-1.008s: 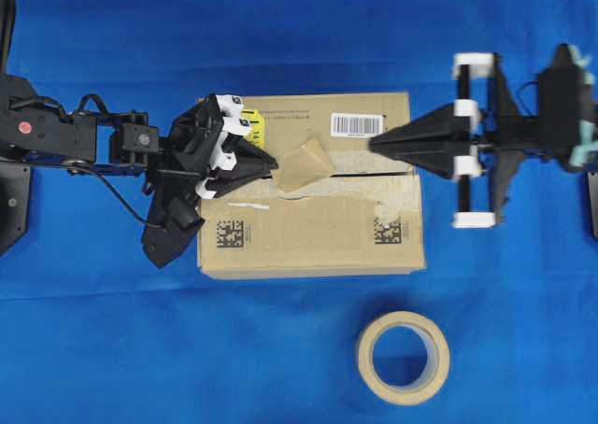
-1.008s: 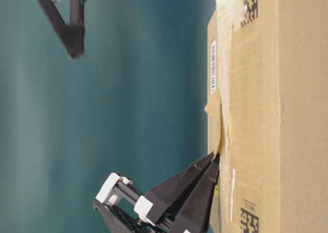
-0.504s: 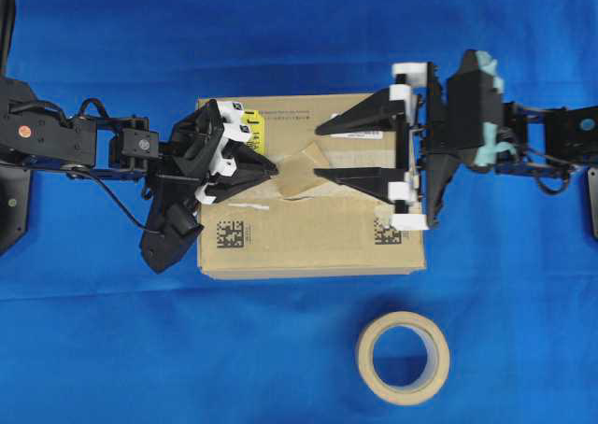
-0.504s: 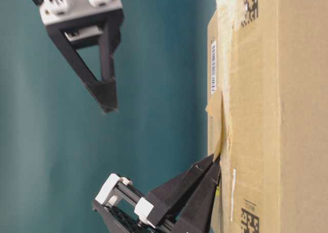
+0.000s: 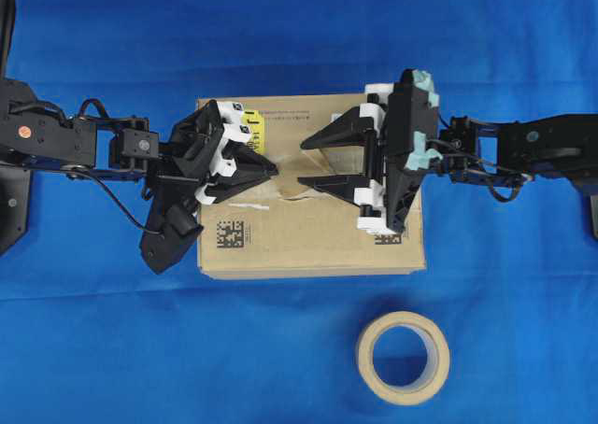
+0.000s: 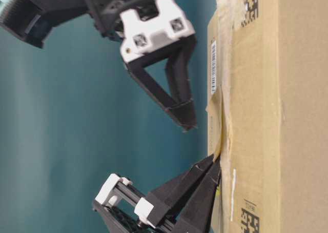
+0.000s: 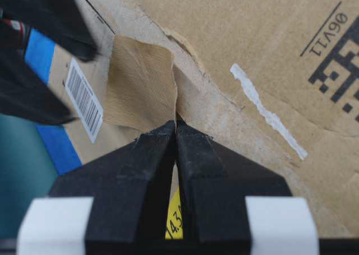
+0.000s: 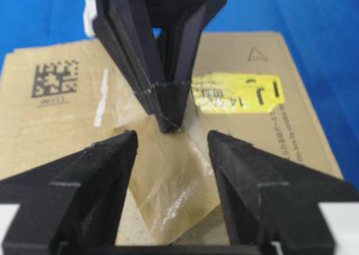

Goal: Apply tape along the seams of the closed cardboard box to seal it securely.

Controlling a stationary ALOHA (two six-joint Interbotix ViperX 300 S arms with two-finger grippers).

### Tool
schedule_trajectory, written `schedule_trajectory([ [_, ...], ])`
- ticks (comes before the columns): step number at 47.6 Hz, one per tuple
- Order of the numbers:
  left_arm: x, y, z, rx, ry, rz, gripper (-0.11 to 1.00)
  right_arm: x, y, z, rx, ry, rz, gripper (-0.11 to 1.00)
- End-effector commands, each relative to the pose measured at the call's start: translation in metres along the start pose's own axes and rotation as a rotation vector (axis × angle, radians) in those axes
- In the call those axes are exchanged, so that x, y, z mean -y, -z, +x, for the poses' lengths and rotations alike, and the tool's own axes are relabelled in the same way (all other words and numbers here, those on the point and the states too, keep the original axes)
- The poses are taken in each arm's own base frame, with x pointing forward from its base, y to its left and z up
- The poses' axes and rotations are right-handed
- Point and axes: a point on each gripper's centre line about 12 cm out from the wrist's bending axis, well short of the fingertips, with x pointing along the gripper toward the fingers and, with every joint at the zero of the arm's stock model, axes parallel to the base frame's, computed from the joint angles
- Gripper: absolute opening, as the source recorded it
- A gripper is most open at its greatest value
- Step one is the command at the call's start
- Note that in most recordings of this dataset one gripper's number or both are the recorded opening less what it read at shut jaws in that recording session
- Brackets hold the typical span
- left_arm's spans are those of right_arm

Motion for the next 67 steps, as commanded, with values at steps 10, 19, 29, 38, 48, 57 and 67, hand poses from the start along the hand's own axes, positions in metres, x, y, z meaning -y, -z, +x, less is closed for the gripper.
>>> schedule_trajectory([
  [10,-0.004,-0.006,-0.001,0.016,-0.010,0.000,0.00,-0.003,0.000,0.006,0.034,0.000,0.015,0.53],
  [19,-0.004,-0.007,-0.001,0.016,-0.011,0.000,0.00,-0.005,0.009,0.009,0.015,-0.003,0.012,0.50],
  [29,-0.004,-0.007,-0.001,0.016,-0.011,0.000,0.00,0.000,0.020,0.013,-0.016,0.018,0.033,0.46],
  [38,-0.004,-0.007,-0.001,0.015,-0.005,0.001,0.00,0.005,0.028,0.013,-0.035,0.042,0.062,0.46],
  [48,-0.003,-0.005,0.000,0.005,0.014,-0.001,0.00,0.006,0.032,0.011,-0.045,0.051,0.078,0.46],
  [57,-0.004,-0.004,0.000,-0.002,0.024,0.025,0.00,0.005,0.031,0.012,-0.043,0.049,0.079,0.46],
  [67,-0.005,0.003,0.000,-0.026,0.042,0.038,0.01,0.004,0.031,0.012,-0.041,0.048,0.080,0.46],
])
